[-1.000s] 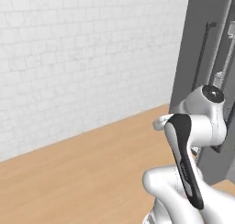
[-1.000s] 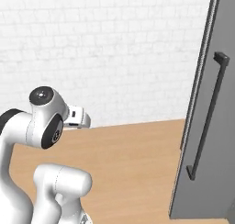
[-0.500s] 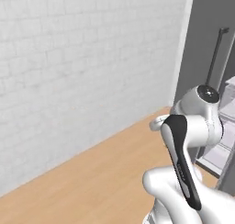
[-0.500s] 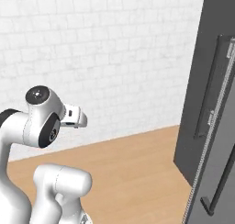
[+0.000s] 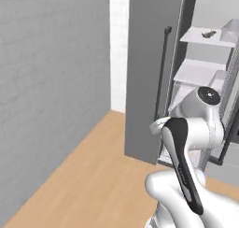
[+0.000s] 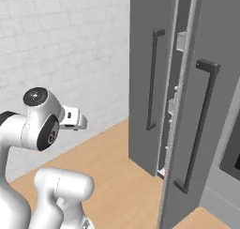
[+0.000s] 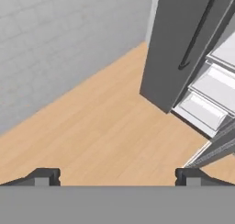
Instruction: Place one carrot and one fish in each tupperware on the nearby counter, to pack two identical lunches.
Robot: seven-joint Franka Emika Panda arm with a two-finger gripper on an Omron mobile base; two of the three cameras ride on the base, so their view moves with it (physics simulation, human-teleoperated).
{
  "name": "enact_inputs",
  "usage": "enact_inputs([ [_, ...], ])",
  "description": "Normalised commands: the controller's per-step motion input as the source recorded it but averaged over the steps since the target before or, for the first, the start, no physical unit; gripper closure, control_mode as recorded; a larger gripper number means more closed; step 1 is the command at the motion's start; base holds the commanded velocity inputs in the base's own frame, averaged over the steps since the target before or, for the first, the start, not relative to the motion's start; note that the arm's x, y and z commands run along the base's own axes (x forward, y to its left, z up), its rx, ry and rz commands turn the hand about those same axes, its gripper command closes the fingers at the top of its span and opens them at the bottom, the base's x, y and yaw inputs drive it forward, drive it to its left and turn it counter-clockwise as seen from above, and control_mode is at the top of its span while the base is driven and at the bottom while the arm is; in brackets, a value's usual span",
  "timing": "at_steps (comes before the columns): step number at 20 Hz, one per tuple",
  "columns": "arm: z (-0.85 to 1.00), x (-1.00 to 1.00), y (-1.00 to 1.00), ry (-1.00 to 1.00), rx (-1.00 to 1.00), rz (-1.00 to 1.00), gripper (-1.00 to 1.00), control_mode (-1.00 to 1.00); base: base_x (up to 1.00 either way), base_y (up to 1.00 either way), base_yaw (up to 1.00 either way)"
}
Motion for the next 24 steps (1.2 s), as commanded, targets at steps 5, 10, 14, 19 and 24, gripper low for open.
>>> enact_inputs([
  [5,0.0,0.0,0.0,0.0,0.0,0.0,-1.0,1.0,0.36,0.55,-0.59],
  [10,0.0,0.0,0.0,0.0,0.0,0.0,-1.0,1.0,0.52,0.86,-0.49],
  [14,0.0,0.0,0.0,0.0,0.0,0.0,-1.0,1.0,0.52,0.05,-0.5],
  [19,0.0,0.0,0.0,0.0,0.0,0.0,-1.0,1.0,0.61,0.12,-0.5],
  [24,0.0,0.0,0.0,0.0,0.0,0.0,-1.0,1.0,0.62,0.49,-0.43],
])
